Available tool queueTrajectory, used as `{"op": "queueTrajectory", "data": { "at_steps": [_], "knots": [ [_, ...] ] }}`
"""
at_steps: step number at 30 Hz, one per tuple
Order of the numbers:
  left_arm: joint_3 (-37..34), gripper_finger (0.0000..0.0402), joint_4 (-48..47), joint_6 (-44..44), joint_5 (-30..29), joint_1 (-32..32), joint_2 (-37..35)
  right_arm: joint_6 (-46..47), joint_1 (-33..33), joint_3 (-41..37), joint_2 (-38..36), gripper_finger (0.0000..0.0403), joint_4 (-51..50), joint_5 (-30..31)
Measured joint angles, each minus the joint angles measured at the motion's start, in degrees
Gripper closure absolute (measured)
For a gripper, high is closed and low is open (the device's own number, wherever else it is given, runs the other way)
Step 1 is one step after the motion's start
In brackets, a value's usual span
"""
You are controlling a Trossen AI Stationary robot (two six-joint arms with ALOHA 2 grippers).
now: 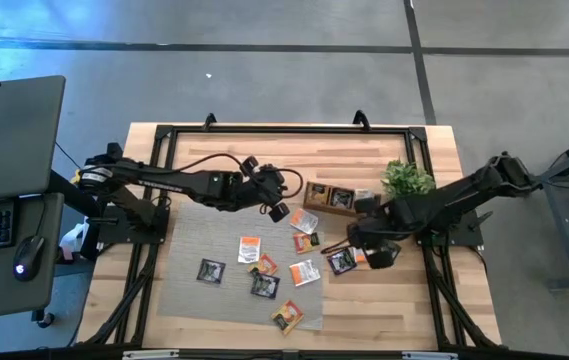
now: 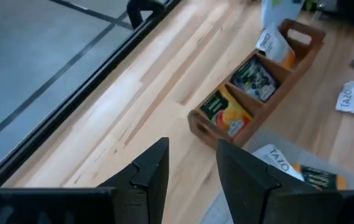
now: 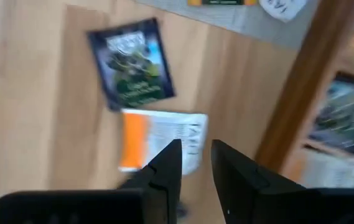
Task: Pick & Place Tea
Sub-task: Put the white orange tea bag in the right section of the wooden organizer
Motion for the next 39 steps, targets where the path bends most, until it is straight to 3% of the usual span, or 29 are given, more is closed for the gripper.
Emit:
{"op": "queueTrajectory", "data": {
  "at_steps": [5,10,20,35,39],
  "knots": [
    [0.00,0.0270,-0.72,-0.11,0.28,-0.13,0.05,7.59,0.15,0.00,0.26,0.0319,0.46,-3.89],
    [-0.02,0.0270,-0.98,-0.13,-0.25,-0.08,0.08,3.39,-0.42,-2.98,0.49,0.0319,2.77,-0.62],
    [-0.02,0.0270,-0.94,-0.13,-0.23,-0.06,0.08,3.87,-4.68,-17.78,0.61,0.0319,14.06,-1.71],
    [-0.02,0.0270,-0.91,-0.14,-0.23,-0.08,0.08,4.17,-7.20,-25.09,0.30,0.0321,22.56,-3.43],
    [-0.02,0.0270,-0.94,-0.13,-0.23,-0.08,0.09,3.84,-7.24,-25.24,0.33,0.0345,23.27,-4.61]
  ]
}}
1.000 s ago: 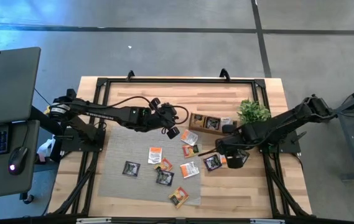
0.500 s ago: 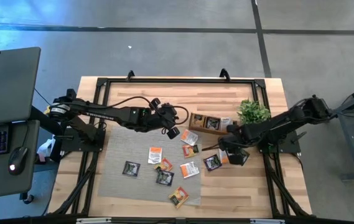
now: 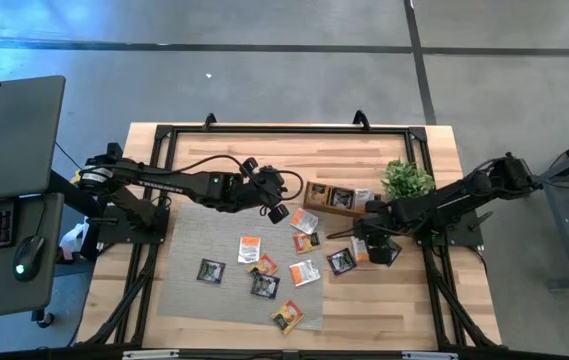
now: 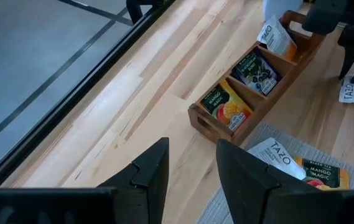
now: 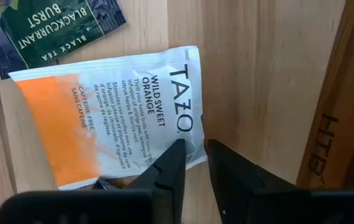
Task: Pick & Place Tea
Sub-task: Put the white orange tea bag in the right section of the wooden organizer
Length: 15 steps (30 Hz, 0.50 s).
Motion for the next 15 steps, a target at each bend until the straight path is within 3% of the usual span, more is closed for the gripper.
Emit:
{"op": "queueTrajectory", "data": {
  "at_steps": [5,12,15],
  "knots": [
    [0.00,0.0270,-0.01,0.04,0.00,0.00,0.01,-1.25,0.00,-0.07,0.07,0.0397,1.49,-0.55],
    [-0.04,0.0270,0.01,0.09,0.00,0.00,0.01,1.80,0.15,7.76,0.48,0.0397,-4.17,-1.65],
    [-0.04,0.0270,0.01,0.15,-0.02,0.00,0.01,1.70,0.13,14.21,0.44,0.0398,-9.24,3.66]
  ]
}}
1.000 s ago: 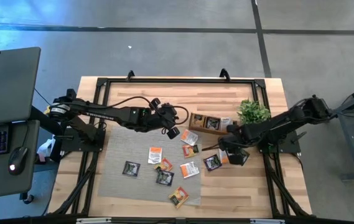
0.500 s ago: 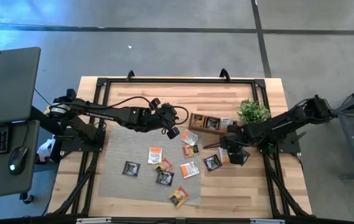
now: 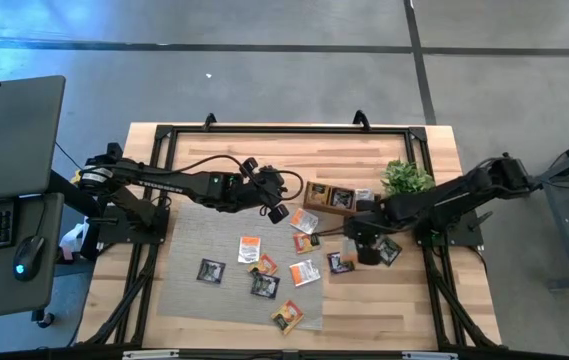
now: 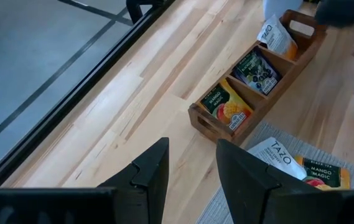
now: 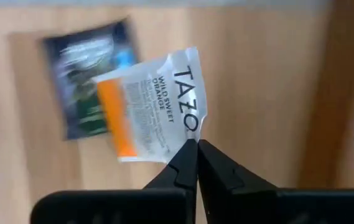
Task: Pick & Place Tea
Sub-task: Put the white orange tea bag in the right section of the wooden organizer
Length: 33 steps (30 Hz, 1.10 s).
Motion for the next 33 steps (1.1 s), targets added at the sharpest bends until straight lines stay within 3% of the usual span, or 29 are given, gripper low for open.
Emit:
{"op": "queueTrajectory", "data": {
  "at_steps": [7,9,14,21,33],
  "knots": [
    [0.00,0.0270,0.00,0.04,0.01,0.00,0.00,5.24,-0.02,11.33,-0.07,0.0399,-18.31,27.02],
    [0.00,0.0270,0.00,0.04,0.02,0.00,0.00,8.39,-0.27,11.69,-0.09,0.0399,-23.08,30.42],
    [0.00,0.0270,0.00,0.04,0.07,0.00,0.00,14.80,-1.59,8.70,-0.09,0.0400,-29.64,30.89],
    [0.00,0.0270,0.02,-0.11,0.09,0.00,0.00,14.74,-4.09,1.47,-0.11,0.0399,-26.87,32.05],
    [0.00,0.0270,0.02,-0.13,0.06,0.00,0.01,10.71,-4.17,3.65,-0.17,0.0385,-25.19,31.31]
  ]
}}
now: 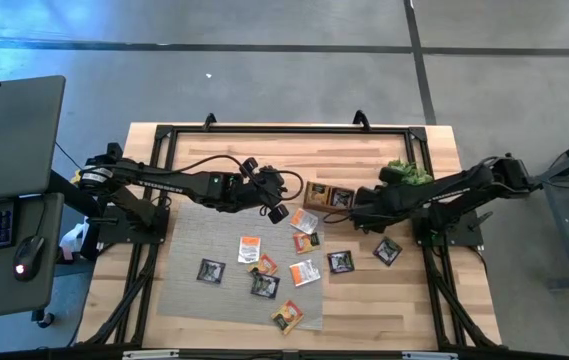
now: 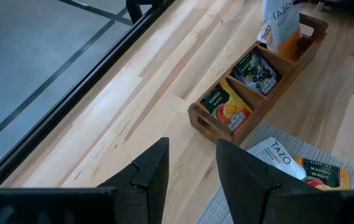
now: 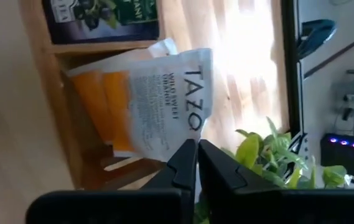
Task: Pick & Place Tea
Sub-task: Put the white orange tea bag in the right section of the wooden organizer
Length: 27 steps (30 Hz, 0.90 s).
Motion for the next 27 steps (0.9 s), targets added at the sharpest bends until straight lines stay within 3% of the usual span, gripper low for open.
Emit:
{"op": "queueTrajectory", "data": {
  "at_steps": [12,27],
  "knots": [
    [0.00,0.0270,0.00,-0.02,-0.01,0.00,0.01,-1.51,0.00,0.00,0.00,0.0327,-0.27,-4.05],
    [0.00,0.0270,0.04,-0.02,-0.04,0.00,0.01,-2.90,0.03,2.97,0.00,0.0324,1.33,-6.30]
  ]
}}
